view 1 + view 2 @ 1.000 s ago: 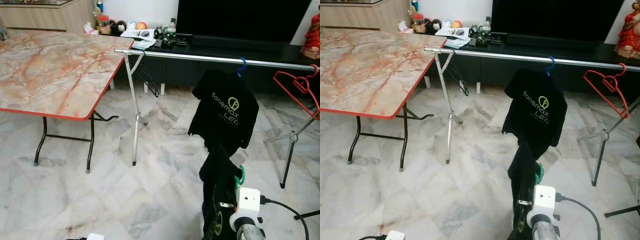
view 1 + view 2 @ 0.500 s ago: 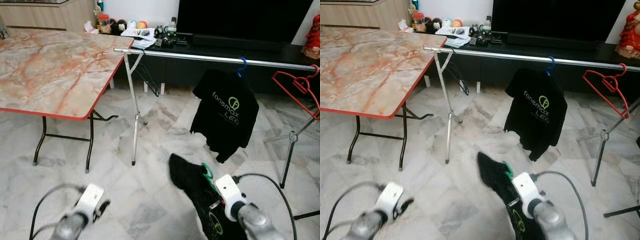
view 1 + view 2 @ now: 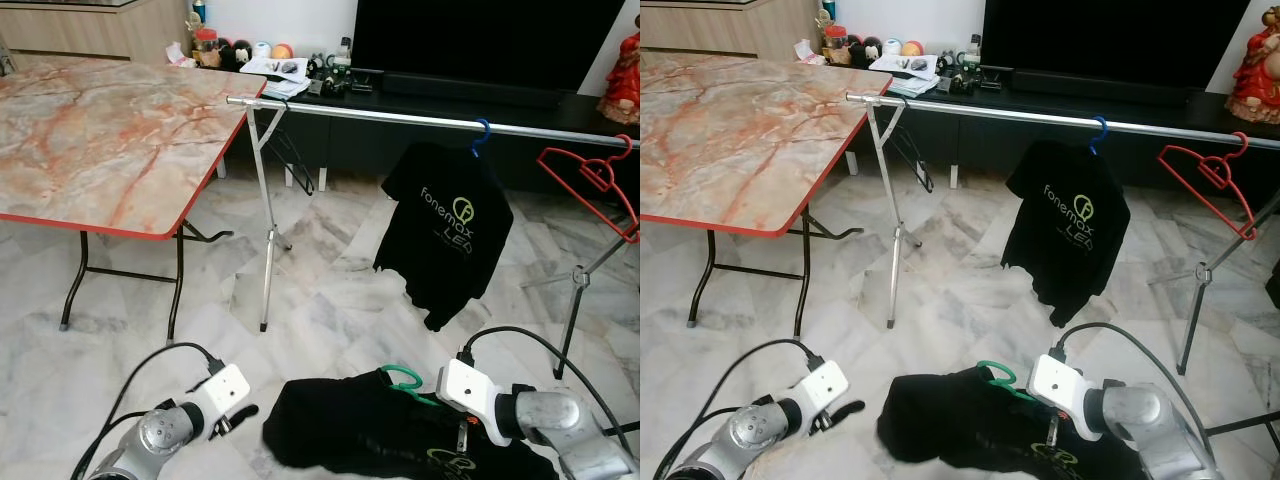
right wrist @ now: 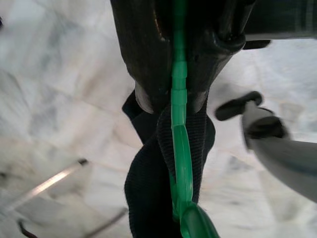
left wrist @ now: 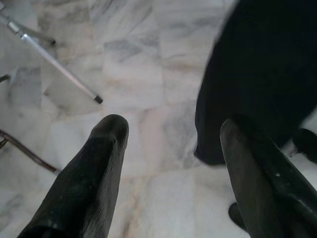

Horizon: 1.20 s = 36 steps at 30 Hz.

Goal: Hang hanger

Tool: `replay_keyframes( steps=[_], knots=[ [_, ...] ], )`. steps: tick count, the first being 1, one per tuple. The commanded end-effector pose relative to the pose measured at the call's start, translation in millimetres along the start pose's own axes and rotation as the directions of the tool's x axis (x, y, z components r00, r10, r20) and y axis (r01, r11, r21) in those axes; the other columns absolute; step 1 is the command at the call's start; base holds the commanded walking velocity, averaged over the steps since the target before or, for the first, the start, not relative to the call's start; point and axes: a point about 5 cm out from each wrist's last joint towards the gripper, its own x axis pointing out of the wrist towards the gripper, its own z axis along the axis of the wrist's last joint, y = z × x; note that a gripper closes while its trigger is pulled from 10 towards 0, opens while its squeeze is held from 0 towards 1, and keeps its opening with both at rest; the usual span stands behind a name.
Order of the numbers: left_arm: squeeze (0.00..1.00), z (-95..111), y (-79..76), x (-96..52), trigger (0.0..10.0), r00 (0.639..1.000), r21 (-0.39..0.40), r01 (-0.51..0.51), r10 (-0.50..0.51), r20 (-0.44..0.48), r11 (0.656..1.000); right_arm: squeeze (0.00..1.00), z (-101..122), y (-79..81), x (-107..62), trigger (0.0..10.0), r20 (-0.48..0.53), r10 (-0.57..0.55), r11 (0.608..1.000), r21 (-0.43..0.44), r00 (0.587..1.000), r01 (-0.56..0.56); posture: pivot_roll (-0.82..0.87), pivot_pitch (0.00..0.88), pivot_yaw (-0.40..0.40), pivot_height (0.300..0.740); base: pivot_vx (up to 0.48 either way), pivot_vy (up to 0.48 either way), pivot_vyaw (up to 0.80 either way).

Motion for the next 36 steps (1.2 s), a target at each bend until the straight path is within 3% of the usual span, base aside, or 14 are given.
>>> replay_keyframes(
  steps=[1,13,17,20,29,36],
  knots=[
    [0.0,3,-4.0,1.5,10.0,0.999,-0.004,0.037,-0.037,0.01,0.999,0.0,14,2.1,-3.6,10.0,0.043,0.046,0.998,-0.049,0.998,-0.043,0.05,0.055,-0.059,0.74,0.0,0.0,0.0],
    [0.0,3,-1.1,5.7,10.0,0.998,-0.027,0.043,-0.044,-0.04,0.999,0.0,33,11.3,-3.8,10.0,0.084,0.087,0.991,-0.106,0.993,-0.078,0.04,0.062,-0.061,0.74,0.0,0.0,0.0],
    [0.0,2,0.7,5.2,10.0,0.997,-0.031,0.055,-0.057,-0.054,0.998,0.0,28,12.1,-4.8,10.0,0.052,0.082,0.991,-0.108,0.995,-0.076,0.04,0.063,-0.062,0.74,0.0,0.0,0.0],
    [0.0,-3,5.1,0.8,10.0,0.992,0.019,0.075,-0.073,-0.1,0.997,0.0,20,13.3,-4.8,10.0,0.003,0.083,0.99,-0.112,0.997,-0.082,0.04,0.067,-0.064,0.74,0.0,0.0,0.0],
    [0.0,-10,2.9,-8.2,10.0,0.957,0.0,0.252,-0.249,-0.151,0.968,0.0,17,14.6,3.6,10.0,-0.026,0.074,0.99,-0.121,0.997,-0.076,0.05,0.076,-0.064,0.74,0.0,0.0,0.0],
    [0.0,2,3.6,-2.7,10.0,0.962,-0.008,0.251,-0.251,-0.109,0.968,0.0,25,15.6,7.1,10.0,0.0,0.085,0.987,-0.137,0.996,-0.084,0.05,0.079,-0.065,0.74,0.0,0.0,0.0]
  ],
)
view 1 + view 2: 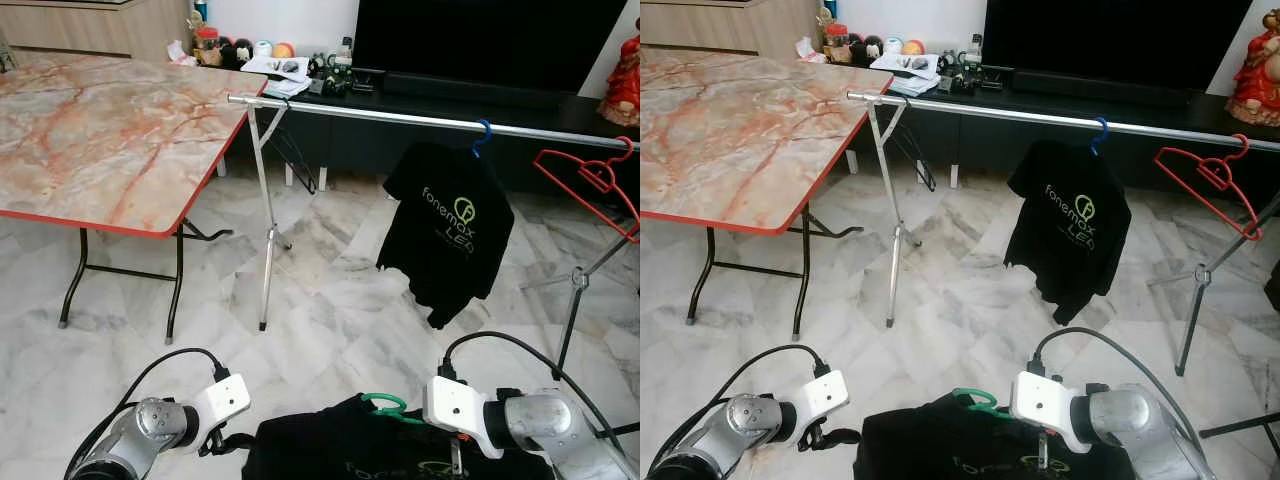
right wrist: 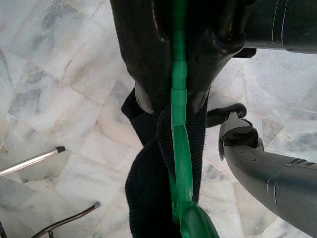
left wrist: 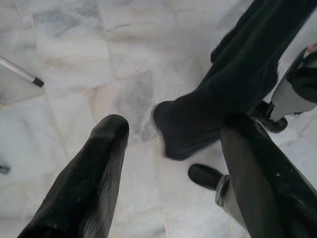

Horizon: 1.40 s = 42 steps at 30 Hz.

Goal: Hang hanger

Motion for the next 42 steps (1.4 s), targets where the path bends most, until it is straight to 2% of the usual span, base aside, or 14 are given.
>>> replay_keyframes(
  steps=[1,7,11,15,19,22,28,32,35,36,37,42],
  knots=[
    [0.0,6,2.4,0.7,10.0,1.0,0.0,-0.013,0.013,0.017,1.0,0.0,10,-3.4,-1.3,10.0,0.029,-0.002,0.999,-0.037,1.0,0.003,0.05,0.08,-0.065,0.74,0.0,0.0,0.0],
    [0.0,6,4.0,2.9,10.0,0.998,-0.019,-0.058,0.058,0.021,0.998,0.0,12,-3.2,-2.5,10.0,0.044,-0.003,0.999,-0.036,0.999,0.005,0.04,0.08,-0.064,0.74,0.0,0.0,0.0],
    [0.0,6,2.5,3.7,10.0,0.999,-0.034,-0.047,0.047,0.023,0.998,0.0,12,-3.4,-2.7,10.0,0.044,-0.006,0.999,-0.036,0.999,0.007,0.04,0.082,-0.066,0.74,0.0,0.0,0.0],
    [0.0,6,-3.6,5.5,10.0,1.0,-0.063,0.008,-0.006,0.03,0.998,0.0,12,-7.1,-2.6,10.0,0.044,-0.027,0.999,-0.042,0.999,0.029,0.04,0.082,-0.067,0.74,0.0,0.0,0.0],
    [0.0,6,-12.8,6.0,10.0,0.992,-0.112,0.12,-0.116,0.047,0.986,0.0,16,-13.9,-2.0,10.0,0.054,-0.068,0.996,-0.046,0.996,0.071,0.04,0.081,-0.069,0.74,0.0,0.0,0.0],
    [0.0,5,-16.7,6.2,10.0,0.988,-0.106,0.156,-0.152,0.041,0.982,0.0,16,-15.3,-2.4,10.0,0.054,-0.076,0.996,-0.049,0.996,0.079,0.04,0.081,-0.069,0.74,0.0,0.0,0.0],
    [0.0,8,-10.6,9.3,10.0,0.998,-0.081,0.054,-0.051,0.04,0.995,0.0,26,-12.2,-1.2,10.0,0.11,-0.055,0.997,-0.04,0.992,0.06,0.04,0.082,-0.067,0.74,0.0,0.0,0.0],
    [0.0,11,-4.3,9.5,10.0,0.998,-0.113,-0.012,0.02,0.064,0.994,0.0,24,-10.7,-4.3,10.0,0.109,-0.054,0.998,-0.037,0.993,0.058,0.03,0.081,-0.067,0.74,0.0,0.0,0.0],
    [0.0,11,-2.8,8.9,10.0,0.998,-0.131,-0.023,0.031,0.061,0.991,0.0,22,-11.6,-4.9,10.0,0.1,-0.062,0.997,-0.036,0.993,0.066,0.03,0.08,-0.067,0.74,0.0,0.0,0.0],
    [0.0,11,-2.3,8.5,4.5,0.997,-0.13,-0.027,0.036,0.062,0.991,0.0,22,-12.0,-4.9,10.0,0.1,-0.065,0.997,-0.035,0.993,0.069,0.03,0.079,-0.067,0.74,0.0,0.0,0.0],
    [0.0,11,-2.0,8.3,0.0,0.997,-0.136,-0.032,0.041,0.065,0.99,0.0,22,-12.7,-4.9,10.0,0.103,-0.071,0.997,-0.031,0.992,0.075,0.03,0.079,-0.067,0.74,0.0,0.0,0.0],
    [0.0,8,-2.4,7.8,0.0,0.998,-0.126,-0.031,0.037,0.049,0.992,0.0,23,-13.9,-4.1,10.0,0.102,-0.074,0.997,-0.03,0.992,0.078,0.04,0.08,-0.068,0.74,0.0,0.0,0.0]
  ],
)
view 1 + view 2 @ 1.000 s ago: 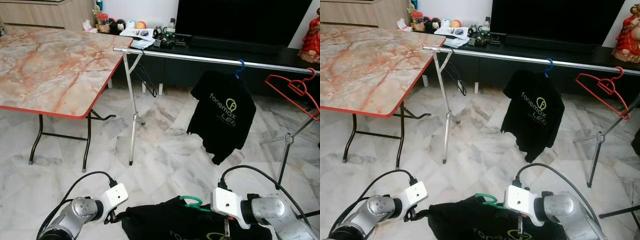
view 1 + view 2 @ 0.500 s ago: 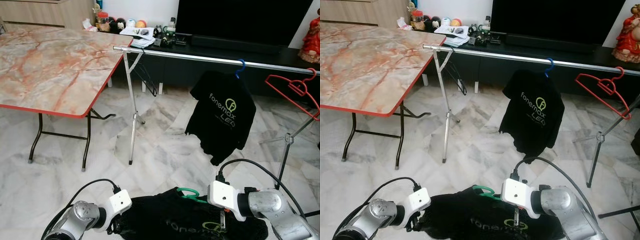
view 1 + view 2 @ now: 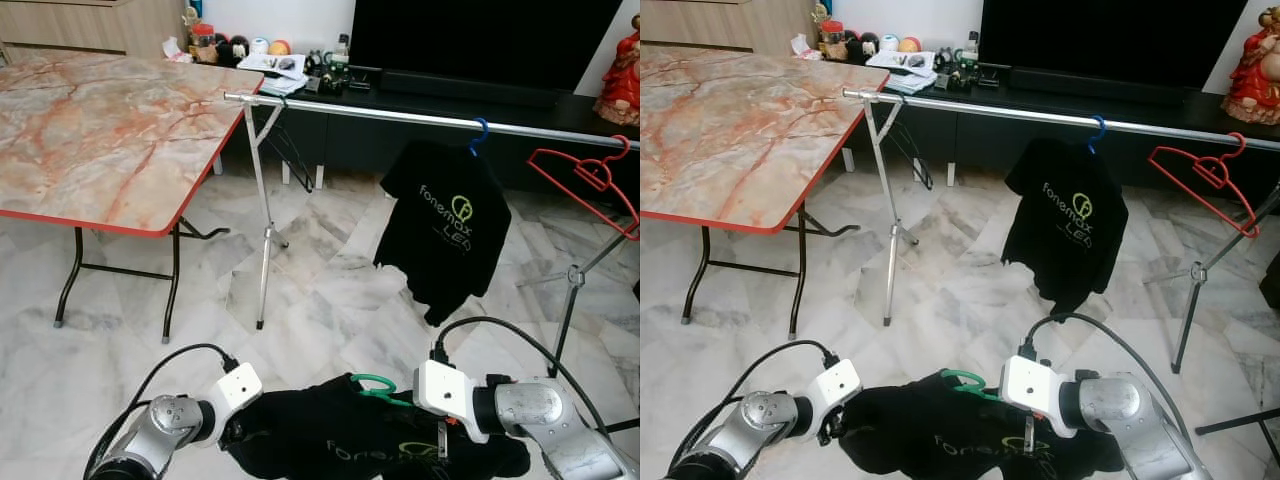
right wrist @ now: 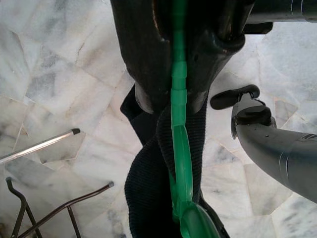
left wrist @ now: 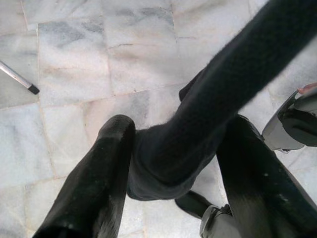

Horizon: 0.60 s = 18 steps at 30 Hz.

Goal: Hang hanger

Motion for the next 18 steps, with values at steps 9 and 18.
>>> replay_keyframes(
  steps=[9,18],
  knots=[
    [0.0,-10.3,-5.6,-0.4,0.0,0.999,-0.005,0.032,-0.032,-0.043,0.999,0.0,7.3,-9.5,-3.9,10.0,0.036,-0.053,0.999,-0.006,0.998,0.053,0.04,0.077,-0.067,0.74,0.0,0.0,0.0],
    [0.0,-9.2,-5.9,0.5,0.0,0.998,-0.006,0.037,-0.037,-0.044,0.999,0.0,7.9,-9.2,-3.4,10.0,0.041,-0.056,0.998,-0.009,0.998,0.056,0.04,0.072,-0.066,0.74,0.0,0.0,0.0]
  ],
)
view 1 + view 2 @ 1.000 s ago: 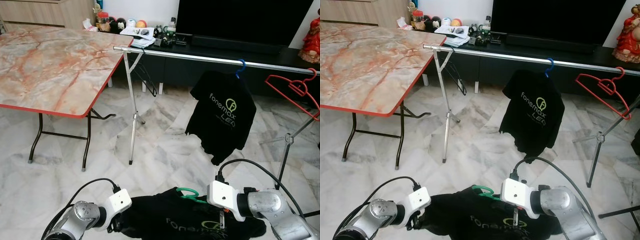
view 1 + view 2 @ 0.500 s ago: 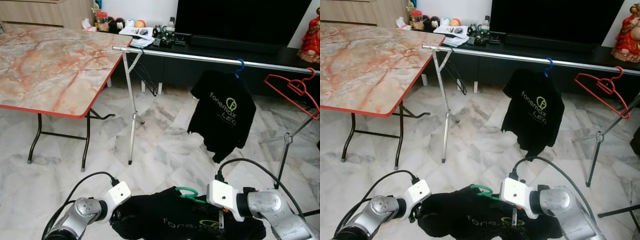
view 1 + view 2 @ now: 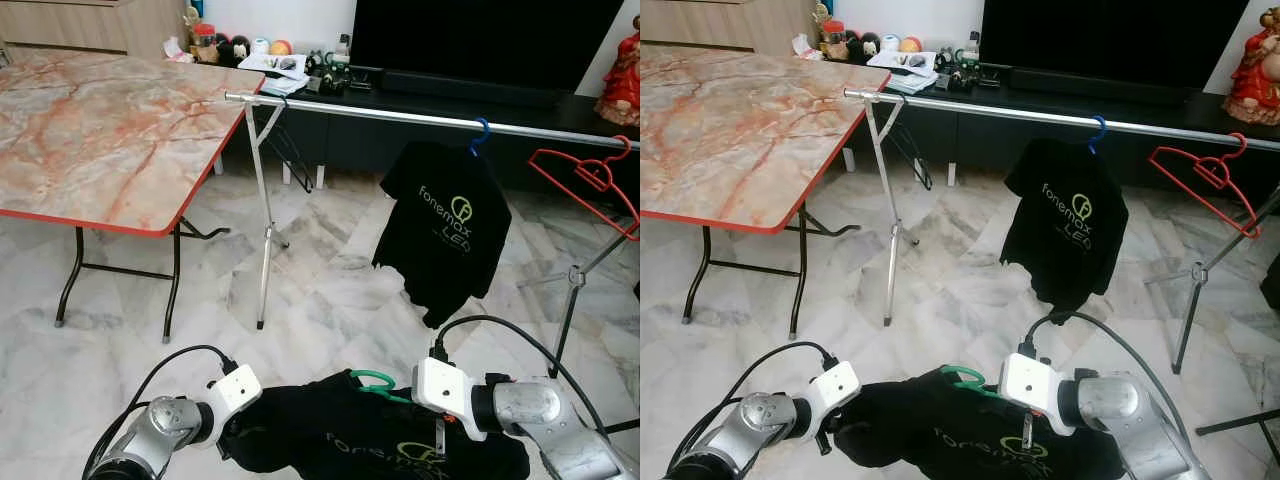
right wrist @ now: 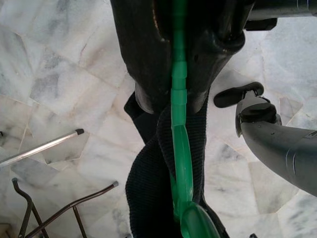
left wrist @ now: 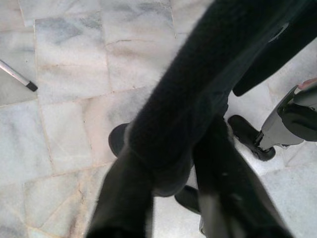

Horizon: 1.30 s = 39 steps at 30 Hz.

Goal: Hang hanger

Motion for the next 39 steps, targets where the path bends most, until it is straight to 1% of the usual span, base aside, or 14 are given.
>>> replay_keyframes(
  steps=[1,11,15,16,19,24,26,30,31,34,35,36,37,39],
  knots=[
    [0.0,-7,-5.0,1.0,0.0,0.999,-0.008,0.026,-0.026,-0.029,1.0,0.0,8,-7.5,-4.8,10.0,0.038,-0.036,0.999,-0.017,0.999,0.036,0.04,0.07,-0.064,0.74,0.0,0.0,0.0],
    [0.0,-10,-5.6,-0.2,0.0,0.998,-0.01,0.034,-0.034,-0.048,0.999,0.0,8,-8.8,-4.3,10.0,0.039,-0.045,0.999,-0.02,0.998,0.045,0.04,0.061,-0.06,0.74,0.0,0.0,0.0],
    [0.0,-18,-4.8,-2.4,0.0,0.996,-0.008,0.02,-0.021,-0.087,1.0,0.0,9,-13.2,-6.3,10.0,0.04,-0.074,0.997,-0.022,0.997,0.074,0.03,0.057,-0.058,0.74,0.0,0.0,0.0],
    [0.0,-25,-1.5,-4.5,0.0,0.991,-0.014,-0.025,0.023,-0.134,1.0,0.0,7,-16.8,-7.5,10.0,0.027,-0.102,0.994,-0.022,0.994,0.102,0.03,0.055,-0.059,0.74,0.0,0.0,0.0],
    [0.0,-33,2.5,-7.4,0.0,0.98,-0.041,-0.088,0.079,-0.185,0.995,0.0,5,-19.9,-8.9,10.0,0.017,-0.129,0.991,-0.02,0.992,0.129,0.04,0.056,-0.059,0.74,0.0,0.0,0.0],
    [0.0,-38,4.3,-8.6,0.0,0.97,-0.081,-0.146,0.127,-0.206,0.986,0.0,5,-22.8,-9.5,10.0,0.02,-0.154,0.988,-0.02,0.988,0.154,0.04,0.061,-0.064,0.74,0.0,0.0,0.0],
    [0.0,-40,3.6,-8.5,0.0,0.967,-0.094,-0.152,0.128,-0.222,0.984,0.0,7,-27.5,-9.7,10.0,0.031,-0.195,0.98,-0.025,0.98,0.196,0.04,0.063,-0.065,0.74,0.0,0.0,0.0],
    [0.0,-46,-3.5,-7.4,0.0,0.961,-0.104,-0.105,0.074,-0.266,0.989,0.0,17,-50.2,-13.6,10.0,0.089,-0.384,0.923,0.026,0.919,0.383,0.04,0.066,-0.068,0.74,0.0,0.0,0.0],
    [0.0,-51,-7.5,-7.4,0.0,0.952,-0.099,-0.083,0.05,-0.301,0.992,0.0,25,-59.3,-17.9,10.0,0.145,-0.441,0.897,0.096,0.886,0.431,0.04,0.067,-0.067,0.74,0.0,0.0,0.0],
    [0.0,-56,-11.8,-7.8,0.0,0.942,-0.101,-0.062,0.024,-0.335,0.993,0.0,34,-65.4,-22.4,10.0,0.202,-0.474,0.879,0.154,0.857,0.45,0.04,0.069,-0.069,0.74,0.0,0.0,0.0],
    [0.0,-59,-15.8,-7.9,0.0,0.936,-0.111,-0.036,-0.005,-0.351,0.993,0.0,37,-71.0,-26.4,10.0,0.222,-0.514,0.857,0.181,0.829,0.483,0.04,0.069,-0.069,0.74,0.0,0.0,0.0],
    [0.0,-59,-15.8,-7.9,0.0,0.936,-0.111,-0.036,-0.005,-0.351,0.993,0.0,37,-71.0,-26.4,10.0,0.222,-0.514,0.857,0.181,0.829,0.483,0.04,0.069,-0.069,0.74,0.0,0.0,0.0],
    [0.0,-61,-19.7,-7.6,0.0,0.932,-0.117,-0.011,-0.032,-0.36,0.993,0.0,39,-77.9,-30.4,10.0,0.227,-0.563,0.824,0.228,0.795,0.519,0.04,0.069,-0.069,0.74,0.0,0.0,0.0],
    [0.0,-61,-23.7,-6.2,0.0,0.934,-0.122,0.014,-0.056,-0.353,0.992,0.0,37,-84.2,-33.4,10.0,0.214,-0.608,0.789,0.265,0.764,0.554,0.04,0.069,-0.071,0.74,0.0,0.0,0.0]
  ],
)
